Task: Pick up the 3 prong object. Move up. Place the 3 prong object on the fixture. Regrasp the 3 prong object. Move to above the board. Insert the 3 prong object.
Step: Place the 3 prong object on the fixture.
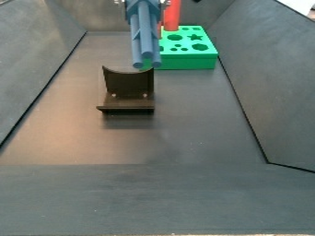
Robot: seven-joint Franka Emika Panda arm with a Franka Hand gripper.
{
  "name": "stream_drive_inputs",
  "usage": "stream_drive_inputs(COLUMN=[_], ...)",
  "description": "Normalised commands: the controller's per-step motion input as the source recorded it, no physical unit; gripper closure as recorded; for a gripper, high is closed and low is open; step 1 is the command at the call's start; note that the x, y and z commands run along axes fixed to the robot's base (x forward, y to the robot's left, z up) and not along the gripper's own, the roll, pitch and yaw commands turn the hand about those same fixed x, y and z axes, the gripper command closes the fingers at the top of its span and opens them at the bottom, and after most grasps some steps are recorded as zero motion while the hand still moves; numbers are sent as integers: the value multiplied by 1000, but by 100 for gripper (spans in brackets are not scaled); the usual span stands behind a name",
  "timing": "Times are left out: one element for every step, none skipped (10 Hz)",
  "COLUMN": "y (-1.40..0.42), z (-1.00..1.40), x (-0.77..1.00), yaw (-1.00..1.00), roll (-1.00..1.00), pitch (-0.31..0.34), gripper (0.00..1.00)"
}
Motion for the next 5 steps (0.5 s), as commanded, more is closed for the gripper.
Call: stream_drive_inputs(y=[45,43,45,44,45], z=[-17,-16,-16,-15,-16], x=[494,417,317,245,177], yaw=[-92,-103,-124,-142,-167], roll=[-1000,-1000,-1000,-1000,-1000], pitch=[121,125,132,137,141], gripper=[100,100,100,100,100])
